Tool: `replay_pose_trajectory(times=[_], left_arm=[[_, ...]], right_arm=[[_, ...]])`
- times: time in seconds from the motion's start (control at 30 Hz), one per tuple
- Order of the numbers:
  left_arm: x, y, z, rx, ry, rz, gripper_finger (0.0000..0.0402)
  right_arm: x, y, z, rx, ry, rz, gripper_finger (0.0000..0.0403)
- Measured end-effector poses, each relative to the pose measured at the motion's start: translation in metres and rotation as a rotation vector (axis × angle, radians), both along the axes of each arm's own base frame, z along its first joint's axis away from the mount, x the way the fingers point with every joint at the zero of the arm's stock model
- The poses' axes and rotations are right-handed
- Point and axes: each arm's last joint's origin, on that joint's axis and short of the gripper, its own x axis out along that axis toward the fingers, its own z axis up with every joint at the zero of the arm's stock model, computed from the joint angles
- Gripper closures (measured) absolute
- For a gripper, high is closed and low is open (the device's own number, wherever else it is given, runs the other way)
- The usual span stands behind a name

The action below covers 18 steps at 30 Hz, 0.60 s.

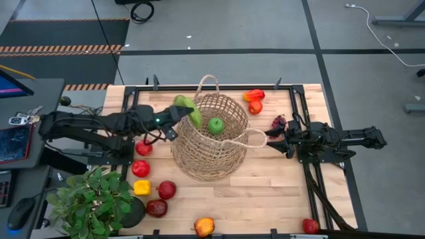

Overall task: Build produce basket
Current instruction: Put the cucumber into the basket

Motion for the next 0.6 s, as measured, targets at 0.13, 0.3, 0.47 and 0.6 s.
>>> replay_pose_trajectory(times=[0.13, 0.3, 0.47, 0.6], left_arm=[[0.003, 0.000, -0.001, 0.000, -0.004, 0.000, 0.0241], [0.004, 0.001, 0.008, -0.175, -0.192, 0.018, 0.0241], [0.002, 0.007, 0.029, -0.487, -0.563, 0.017, 0.0241], [-0.003, 0.015, 0.043, -0.685, -0.829, -0.005, 0.0241]], right_arm=[[0.000, 0.000, 0.000, 0.000, 0.000, 0.000, 0.0118], [0.000, 0.000, 0.000, 0.000, 0.000, 0.000, 0.0118], [0.000, 0.000, 0.000, 0.000, 0.000, 0.000, 0.0118], [0.000, 0.000, 0.000, 0.000, 0.000, 0.000, 0.0118]])
